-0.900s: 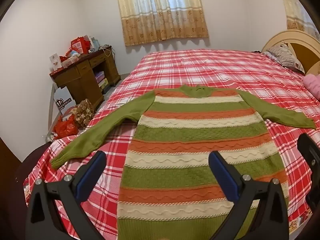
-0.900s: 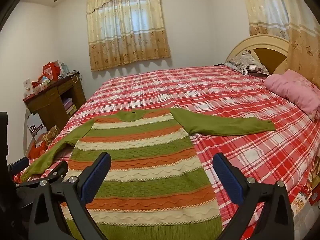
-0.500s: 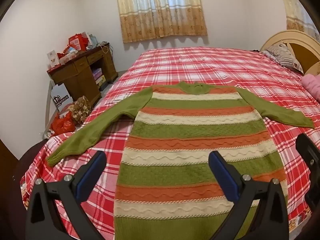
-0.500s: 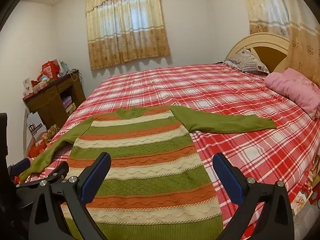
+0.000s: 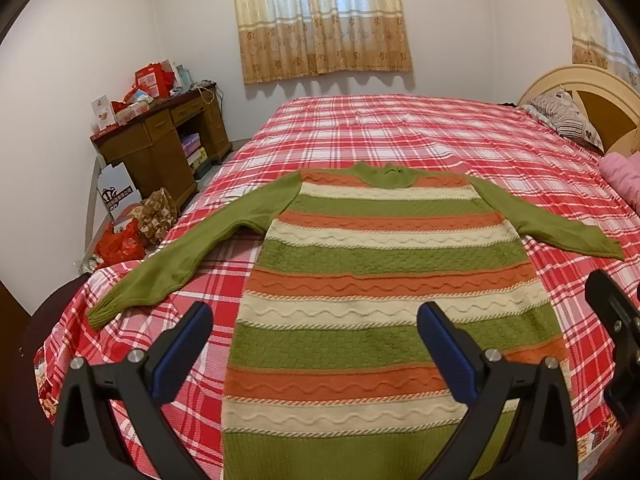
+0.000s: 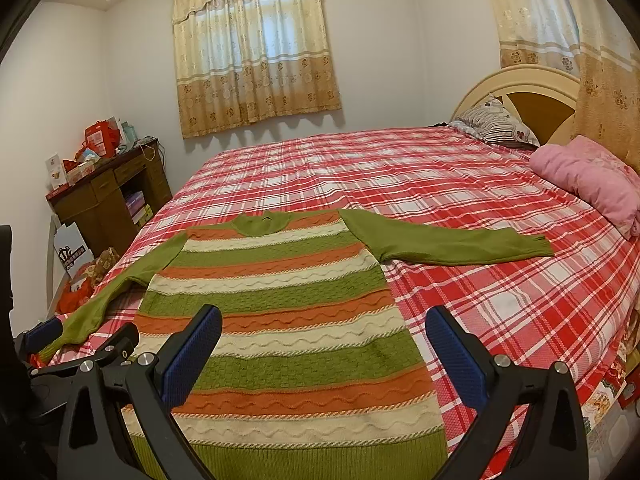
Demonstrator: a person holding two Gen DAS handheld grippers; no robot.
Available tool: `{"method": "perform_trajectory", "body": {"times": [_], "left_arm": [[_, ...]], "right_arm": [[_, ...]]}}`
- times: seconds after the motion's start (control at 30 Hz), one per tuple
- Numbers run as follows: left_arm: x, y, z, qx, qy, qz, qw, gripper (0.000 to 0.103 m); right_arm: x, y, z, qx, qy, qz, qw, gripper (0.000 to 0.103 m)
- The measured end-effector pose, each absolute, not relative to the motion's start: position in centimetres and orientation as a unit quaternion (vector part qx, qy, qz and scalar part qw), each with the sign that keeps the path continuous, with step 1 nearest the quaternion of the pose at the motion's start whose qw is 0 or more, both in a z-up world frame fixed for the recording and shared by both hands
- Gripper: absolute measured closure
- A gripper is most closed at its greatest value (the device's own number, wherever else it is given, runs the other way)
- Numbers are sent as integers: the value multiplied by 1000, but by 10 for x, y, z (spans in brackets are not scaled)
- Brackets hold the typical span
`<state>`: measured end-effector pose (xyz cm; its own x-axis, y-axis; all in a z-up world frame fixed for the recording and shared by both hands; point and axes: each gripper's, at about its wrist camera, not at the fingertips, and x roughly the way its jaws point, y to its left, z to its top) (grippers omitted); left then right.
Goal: Fold small clothes
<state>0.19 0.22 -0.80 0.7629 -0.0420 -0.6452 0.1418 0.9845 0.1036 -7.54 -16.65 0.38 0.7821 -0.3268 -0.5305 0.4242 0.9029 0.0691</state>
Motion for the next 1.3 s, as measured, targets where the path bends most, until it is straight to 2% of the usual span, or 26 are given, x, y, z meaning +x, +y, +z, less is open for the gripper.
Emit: {"method": "perform_trajectory", "body": {"times": [1.3], "left_arm": [[23, -4, -24, 67, 366, -58, 926, 0]], "right_arm": [[-58, -185, -14, 99, 285, -208, 930, 1]]}}
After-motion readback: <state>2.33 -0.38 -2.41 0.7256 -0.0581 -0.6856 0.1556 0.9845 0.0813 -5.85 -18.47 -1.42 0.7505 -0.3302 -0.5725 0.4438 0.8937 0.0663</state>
